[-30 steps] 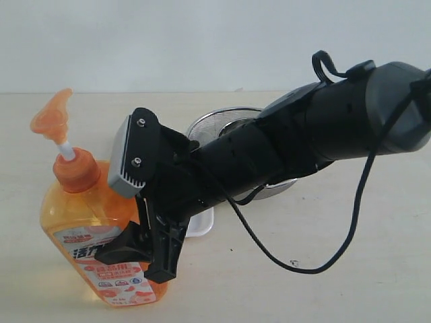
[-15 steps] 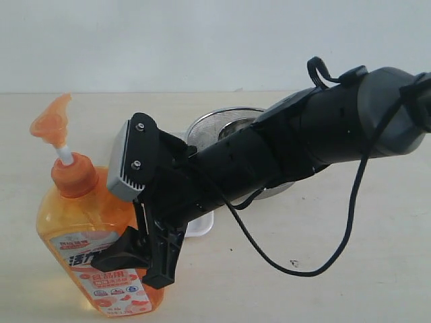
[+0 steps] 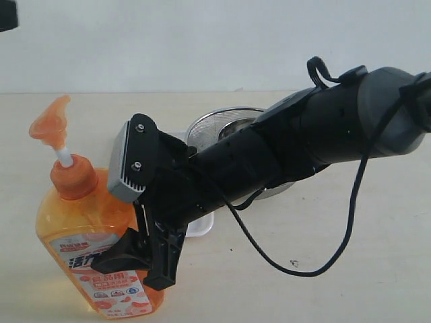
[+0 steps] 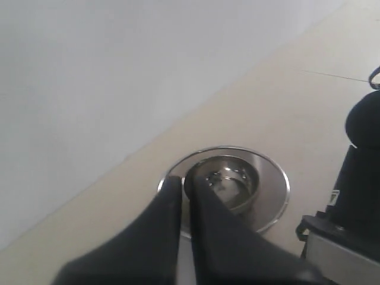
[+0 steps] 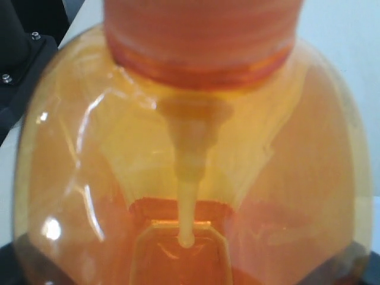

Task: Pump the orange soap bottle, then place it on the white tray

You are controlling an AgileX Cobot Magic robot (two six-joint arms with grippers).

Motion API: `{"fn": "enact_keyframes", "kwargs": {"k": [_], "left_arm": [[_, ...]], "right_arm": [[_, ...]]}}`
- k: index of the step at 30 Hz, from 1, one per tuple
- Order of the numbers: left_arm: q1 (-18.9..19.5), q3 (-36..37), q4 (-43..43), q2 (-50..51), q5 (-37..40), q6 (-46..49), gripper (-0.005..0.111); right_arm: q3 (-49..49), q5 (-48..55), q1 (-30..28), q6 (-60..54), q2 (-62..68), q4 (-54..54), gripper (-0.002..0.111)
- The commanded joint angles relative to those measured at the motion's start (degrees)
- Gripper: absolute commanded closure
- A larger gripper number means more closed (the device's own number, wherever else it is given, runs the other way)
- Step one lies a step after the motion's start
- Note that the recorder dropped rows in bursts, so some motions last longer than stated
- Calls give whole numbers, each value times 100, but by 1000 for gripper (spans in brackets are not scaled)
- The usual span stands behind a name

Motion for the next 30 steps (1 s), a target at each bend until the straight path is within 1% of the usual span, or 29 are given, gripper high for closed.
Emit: {"fn": "enact_keyframes", "kwargs": {"k": [1,4,7,9,12,15,18,20,25,30], "left_arm": [[31,-724,-142,1052,1067,167,102],[31,-1002,-142,1462,1428,104,102],[31,-1093,9,1668,1428,-2,102],[31,-1123,305,1728,1428,-257,102],[-92,-1123,839,1776,1555,-649,102],[-322,-1123,971,1799,1706,-734,102],[-503,-1123,1204,1811,1721,-782,102],[-581,-1123,1465,1837,1721,-1041,102],[-593,-1123,1940,1838,1691,-1439,102],[-593,-1123,2483,1644,1480,-1939,102]], "right_arm": [[-70,196,1,-40,-45,103,108],[-70,225,1,-40,-45,90,108],[-70,250,1,-26,-45,37,108],[-70,188,1,-26,-45,37,108],[-70,136,1,-26,-45,37,108],[-70,95,1,-26,-45,37,108],[-70,84,1,-26,-45,37,108],[-70,84,1,-26,-45,37,108],[-70,84,1,-26,-45,37,108],[-70,84,1,-26,-45,37,108]]}}
